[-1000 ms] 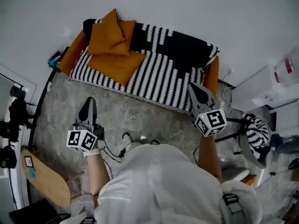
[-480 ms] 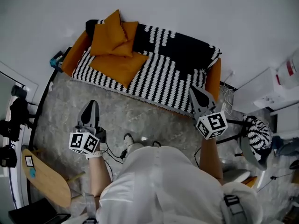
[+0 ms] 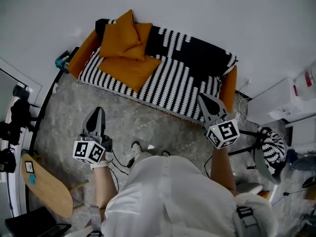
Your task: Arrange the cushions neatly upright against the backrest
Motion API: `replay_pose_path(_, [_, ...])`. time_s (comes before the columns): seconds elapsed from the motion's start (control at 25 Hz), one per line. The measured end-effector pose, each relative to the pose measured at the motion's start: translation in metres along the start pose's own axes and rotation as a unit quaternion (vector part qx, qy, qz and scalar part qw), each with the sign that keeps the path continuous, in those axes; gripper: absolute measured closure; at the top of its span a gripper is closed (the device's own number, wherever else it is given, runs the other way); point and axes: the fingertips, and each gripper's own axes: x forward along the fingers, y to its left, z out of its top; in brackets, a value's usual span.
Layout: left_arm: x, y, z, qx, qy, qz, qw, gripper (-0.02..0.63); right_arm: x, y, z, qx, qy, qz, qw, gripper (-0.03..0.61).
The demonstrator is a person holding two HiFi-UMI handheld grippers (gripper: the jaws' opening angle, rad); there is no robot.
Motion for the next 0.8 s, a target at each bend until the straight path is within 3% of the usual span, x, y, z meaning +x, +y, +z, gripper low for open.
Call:
replay_pose_path(0.24, [-0.003, 0.032, 0.008, -0.001, 0.002, 0.006, 1.0000, 0.584, 0.035, 0.020, 0.002, -0.002, 0.002, 0.008, 1.000, 0.572])
replay_pose_path(0.64, [-0.020, 0.129, 0.042, -0.001, -0.012, 0.023, 0.9997, 0.583, 0.127, 0.073, 0.025, -0.019, -0.001, 0.025, 1.000, 0.572])
replay_pose_path(0.8, [-0.020, 0.176, 0.053, 0.012, -0.004, 0.024, 0.9996, 0.583, 0.168, 0.097, 0.025, -0.004, -0.016, 0.022, 1.000, 0.572])
